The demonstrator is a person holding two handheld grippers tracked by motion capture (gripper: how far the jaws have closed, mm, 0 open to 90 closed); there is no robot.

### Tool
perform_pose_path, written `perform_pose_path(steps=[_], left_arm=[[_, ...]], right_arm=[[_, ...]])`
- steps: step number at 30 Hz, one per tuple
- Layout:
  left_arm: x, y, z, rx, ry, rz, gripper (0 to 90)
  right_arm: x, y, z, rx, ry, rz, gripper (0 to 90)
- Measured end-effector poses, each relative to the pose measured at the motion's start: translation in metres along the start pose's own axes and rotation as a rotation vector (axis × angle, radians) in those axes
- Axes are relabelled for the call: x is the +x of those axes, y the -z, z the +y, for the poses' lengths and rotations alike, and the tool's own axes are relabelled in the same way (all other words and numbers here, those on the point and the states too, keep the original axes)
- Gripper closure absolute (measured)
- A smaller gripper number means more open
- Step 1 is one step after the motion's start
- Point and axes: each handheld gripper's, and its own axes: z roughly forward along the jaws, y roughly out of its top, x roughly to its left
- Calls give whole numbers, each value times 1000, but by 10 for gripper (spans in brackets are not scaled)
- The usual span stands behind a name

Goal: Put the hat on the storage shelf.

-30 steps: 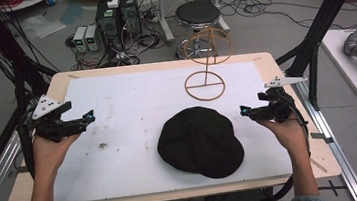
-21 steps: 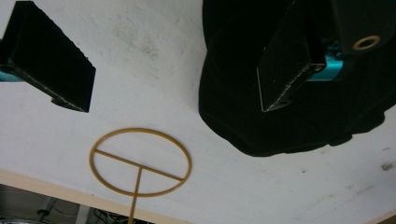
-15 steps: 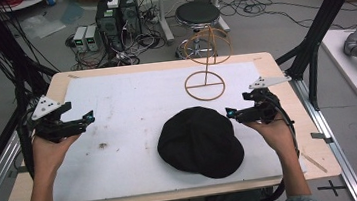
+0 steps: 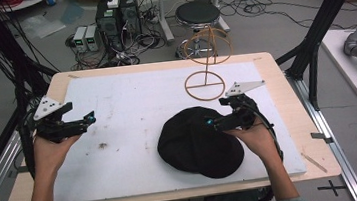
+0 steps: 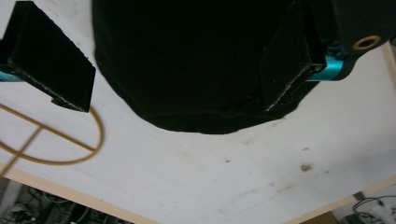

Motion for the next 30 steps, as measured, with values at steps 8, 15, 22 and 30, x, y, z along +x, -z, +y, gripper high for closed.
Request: perform_pose_path(steps=[8,15,22,30], left_arm=[[0,0,-1,6,-1,-2,163],[1,3,-1,-2,2,2,164],[1,1,-1,0,5,-3,166],[2,0,-1,4,1,-3,166]], right_arm=[[21,-25,2,43,58,18,110],[34,-44,0,106,126,11,110],[39,-57,-6,167,152,-13,112],[38,-62,-11,215,134,-11,216]])
